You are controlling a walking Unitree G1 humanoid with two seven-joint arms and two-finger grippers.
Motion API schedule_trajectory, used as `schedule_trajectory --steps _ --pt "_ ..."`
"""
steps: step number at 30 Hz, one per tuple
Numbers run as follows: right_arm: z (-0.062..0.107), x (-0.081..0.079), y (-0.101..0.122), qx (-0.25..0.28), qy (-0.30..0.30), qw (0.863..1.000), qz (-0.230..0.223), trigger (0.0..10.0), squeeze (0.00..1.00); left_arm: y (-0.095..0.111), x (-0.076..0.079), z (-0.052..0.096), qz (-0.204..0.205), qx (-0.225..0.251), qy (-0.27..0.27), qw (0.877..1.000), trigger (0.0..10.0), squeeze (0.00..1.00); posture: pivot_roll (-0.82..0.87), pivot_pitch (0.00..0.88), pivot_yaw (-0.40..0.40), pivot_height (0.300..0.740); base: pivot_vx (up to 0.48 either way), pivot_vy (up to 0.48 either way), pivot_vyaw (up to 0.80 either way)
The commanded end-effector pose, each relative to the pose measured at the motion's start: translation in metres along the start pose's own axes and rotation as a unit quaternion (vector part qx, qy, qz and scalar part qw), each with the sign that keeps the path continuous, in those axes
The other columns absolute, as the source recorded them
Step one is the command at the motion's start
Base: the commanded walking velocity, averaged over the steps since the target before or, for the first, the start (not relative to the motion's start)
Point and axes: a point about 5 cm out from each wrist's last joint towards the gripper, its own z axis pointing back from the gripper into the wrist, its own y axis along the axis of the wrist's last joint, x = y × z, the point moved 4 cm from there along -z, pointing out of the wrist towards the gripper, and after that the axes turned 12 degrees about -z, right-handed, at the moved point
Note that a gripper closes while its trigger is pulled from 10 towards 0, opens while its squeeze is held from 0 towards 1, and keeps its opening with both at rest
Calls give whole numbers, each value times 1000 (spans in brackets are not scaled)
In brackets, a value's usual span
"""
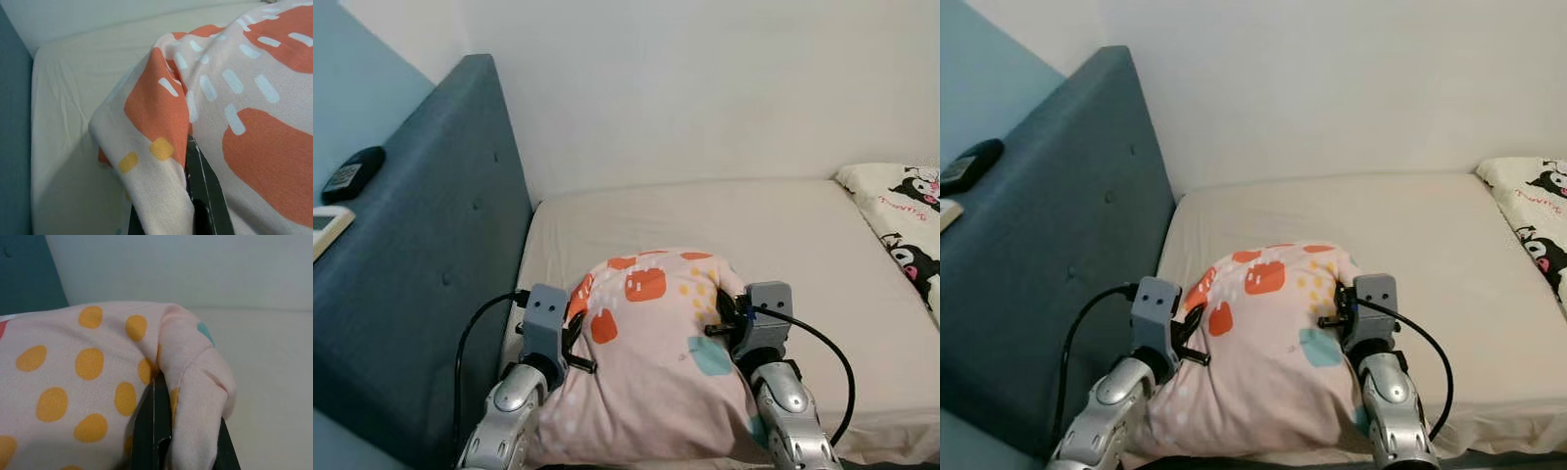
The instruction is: Clean up the room
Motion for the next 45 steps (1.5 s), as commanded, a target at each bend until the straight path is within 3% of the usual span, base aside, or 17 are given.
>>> schedule_trajectory --steps 1,36,45 --pt "-2 -2 2 4 4 1000 1 10000 0 4 -9 3 -6 14 20 1000 10000 0 43 133 4 740 304 0 0" --pt "-2 -7 -3 -6 15 1000 10 10000 0 1 -11 4 -13 3 18 1000 10000 0 49 140 7 740 9 0 0" --pt "-2 -4 -2 -3 3 1000 5 10000 0 -2 -13 2 -7 -6 28 1000 10000 0 47 141 10 740 0 -347 622"
